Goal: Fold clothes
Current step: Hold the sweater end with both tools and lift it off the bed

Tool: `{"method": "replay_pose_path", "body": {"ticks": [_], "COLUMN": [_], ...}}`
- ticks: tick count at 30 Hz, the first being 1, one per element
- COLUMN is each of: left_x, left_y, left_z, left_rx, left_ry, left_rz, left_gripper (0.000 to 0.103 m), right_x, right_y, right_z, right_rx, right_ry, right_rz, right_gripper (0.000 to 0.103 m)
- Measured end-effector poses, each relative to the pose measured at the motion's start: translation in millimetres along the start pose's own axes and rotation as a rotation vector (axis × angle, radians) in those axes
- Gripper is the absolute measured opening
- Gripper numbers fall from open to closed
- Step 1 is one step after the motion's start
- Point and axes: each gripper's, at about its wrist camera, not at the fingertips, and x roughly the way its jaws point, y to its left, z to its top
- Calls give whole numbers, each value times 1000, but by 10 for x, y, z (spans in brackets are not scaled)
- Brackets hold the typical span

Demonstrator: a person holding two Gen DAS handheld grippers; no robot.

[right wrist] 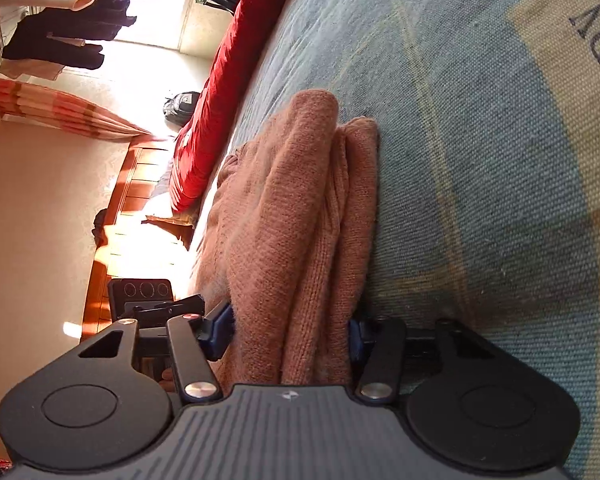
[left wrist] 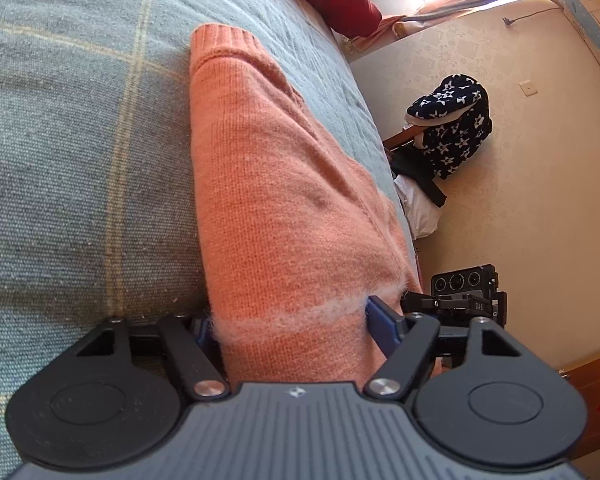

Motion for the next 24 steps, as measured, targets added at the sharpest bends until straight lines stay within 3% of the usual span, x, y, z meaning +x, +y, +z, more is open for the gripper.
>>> {"method": "replay_pose_path", "body": {"ticks": [4, 11, 16, 19, 21, 24], "left_x": [8, -1, -19, -36, -37, -19], "left_y": [1, 31, 42, 29, -29, -133], "left_z": [10, 6, -5, -6, 0, 8], "left_rx": [0, -3, -15, -55, -76, -69], "left_ry": [0, 0, -7, -14, -10, 1], "left_rz": [-1, -9, -33, -37, -22, 18], "left_gripper": [74, 74, 76, 79, 83, 86], "right_x": [21, 177, 161, 135, 166, 266], "right_y": [31, 149, 149, 162, 225, 379], "right_z": [-2, 99, 47, -13, -21, 7], "right_rx": [2, 24, 5, 1, -10, -35], "right_ry": [-12, 15, -16, -61, -66, -32], "right_rz": [0, -26, 21, 59, 67, -28], "right_gripper": [59, 70, 78, 88, 103, 103]}}
